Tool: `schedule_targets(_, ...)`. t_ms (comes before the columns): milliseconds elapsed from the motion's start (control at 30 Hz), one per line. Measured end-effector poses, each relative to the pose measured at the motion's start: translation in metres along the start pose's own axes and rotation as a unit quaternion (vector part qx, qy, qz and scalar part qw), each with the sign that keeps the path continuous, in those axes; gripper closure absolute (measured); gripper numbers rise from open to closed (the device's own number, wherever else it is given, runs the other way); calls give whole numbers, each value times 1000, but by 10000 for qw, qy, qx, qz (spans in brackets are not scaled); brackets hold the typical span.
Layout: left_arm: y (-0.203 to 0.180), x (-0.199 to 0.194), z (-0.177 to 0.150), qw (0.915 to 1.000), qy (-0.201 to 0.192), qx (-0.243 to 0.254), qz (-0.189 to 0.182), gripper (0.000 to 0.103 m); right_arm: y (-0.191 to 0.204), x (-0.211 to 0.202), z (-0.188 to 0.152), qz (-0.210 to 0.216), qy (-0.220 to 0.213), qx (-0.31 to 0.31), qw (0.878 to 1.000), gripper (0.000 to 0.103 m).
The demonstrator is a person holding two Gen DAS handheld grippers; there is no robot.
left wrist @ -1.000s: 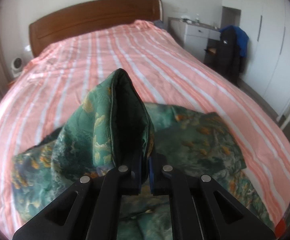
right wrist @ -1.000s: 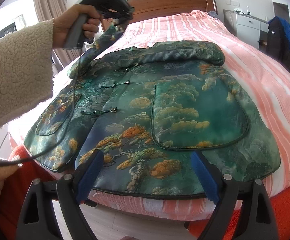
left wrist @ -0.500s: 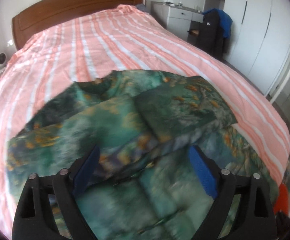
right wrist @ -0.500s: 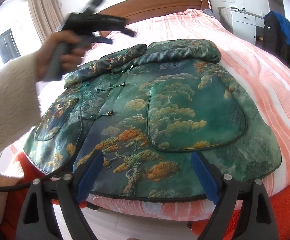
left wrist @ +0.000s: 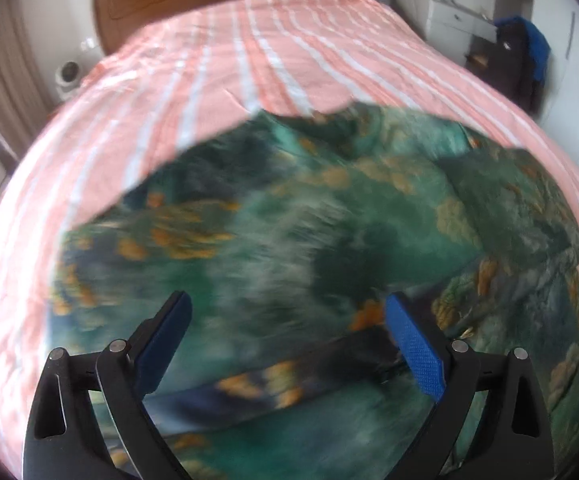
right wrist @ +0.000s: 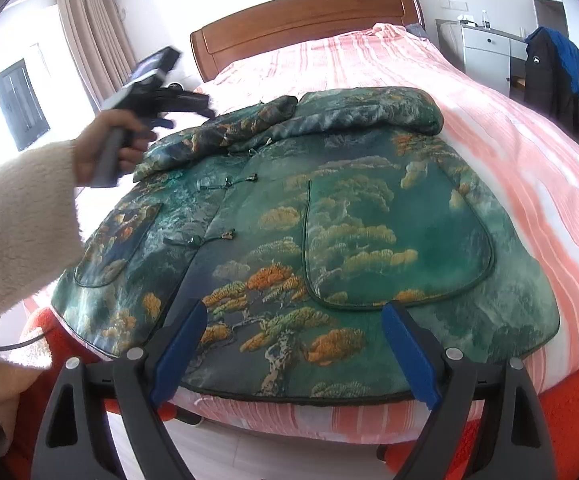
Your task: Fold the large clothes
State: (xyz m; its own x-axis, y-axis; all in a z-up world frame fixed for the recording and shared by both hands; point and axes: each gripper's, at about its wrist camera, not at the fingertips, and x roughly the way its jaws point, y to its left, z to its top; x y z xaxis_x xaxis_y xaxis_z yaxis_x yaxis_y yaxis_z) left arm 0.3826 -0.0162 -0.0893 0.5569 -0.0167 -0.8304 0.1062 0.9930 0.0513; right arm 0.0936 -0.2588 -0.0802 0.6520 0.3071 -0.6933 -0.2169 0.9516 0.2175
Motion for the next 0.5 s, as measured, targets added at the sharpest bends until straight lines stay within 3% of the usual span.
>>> schedule_targets(67,-10,22,-3,9993,289,171,168,5,1,1,-3,6,48,-25,10000,15)
schedule_targets(133,-18,20,-2,9990,167,329,250,5,2,0,-5,23,75,-44,10000,15)
schedule_targets(333,-23,-18,27,9987,-266,249,-370,5,-2,-11,-4,-133,-249,-159,9995,15)
schedule_targets(433,-27,-9,46,9983,-322,-32,-477,5,-2,-18,0,-97,-464,-226,9986,15)
schedule_targets(500,-33,14,53,9985,-111,-276,-456,4,-4,-18,0,-85,-486,-199,9986,15)
